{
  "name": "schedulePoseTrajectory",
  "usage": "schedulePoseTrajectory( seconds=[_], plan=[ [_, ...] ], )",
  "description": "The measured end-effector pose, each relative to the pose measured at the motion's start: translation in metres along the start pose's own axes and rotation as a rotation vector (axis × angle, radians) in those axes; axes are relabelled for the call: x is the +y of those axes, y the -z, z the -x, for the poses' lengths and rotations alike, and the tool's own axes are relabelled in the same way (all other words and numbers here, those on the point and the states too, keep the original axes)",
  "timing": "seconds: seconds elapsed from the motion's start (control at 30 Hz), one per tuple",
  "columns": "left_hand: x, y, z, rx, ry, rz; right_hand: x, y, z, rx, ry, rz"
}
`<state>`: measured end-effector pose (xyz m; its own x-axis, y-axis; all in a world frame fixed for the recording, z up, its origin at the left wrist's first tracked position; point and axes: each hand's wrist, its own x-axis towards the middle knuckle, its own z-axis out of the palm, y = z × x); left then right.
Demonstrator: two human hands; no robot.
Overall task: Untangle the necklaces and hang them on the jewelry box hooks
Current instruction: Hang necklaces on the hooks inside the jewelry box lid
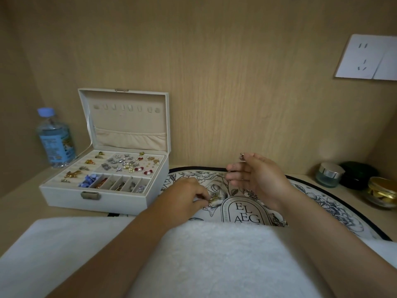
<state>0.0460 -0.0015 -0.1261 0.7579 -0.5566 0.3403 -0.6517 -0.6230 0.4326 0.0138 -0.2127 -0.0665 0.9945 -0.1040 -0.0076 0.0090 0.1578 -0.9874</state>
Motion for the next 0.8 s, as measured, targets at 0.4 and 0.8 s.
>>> schedulePoseTrajectory(
  seconds=[0.4, 0.8],
  plan=[
    [0.000, -0.004, -0.003, 0.089, 0.032, -0.016, -0.006, 0.000, -0.001, 0.055, -0.011, -0.177],
    [0.008, 0.004, -0.005, 0.085, 0.244, 0.336, -0.005, 0.007, -0.006, 0.175, -0.015, -0.097]
  ],
)
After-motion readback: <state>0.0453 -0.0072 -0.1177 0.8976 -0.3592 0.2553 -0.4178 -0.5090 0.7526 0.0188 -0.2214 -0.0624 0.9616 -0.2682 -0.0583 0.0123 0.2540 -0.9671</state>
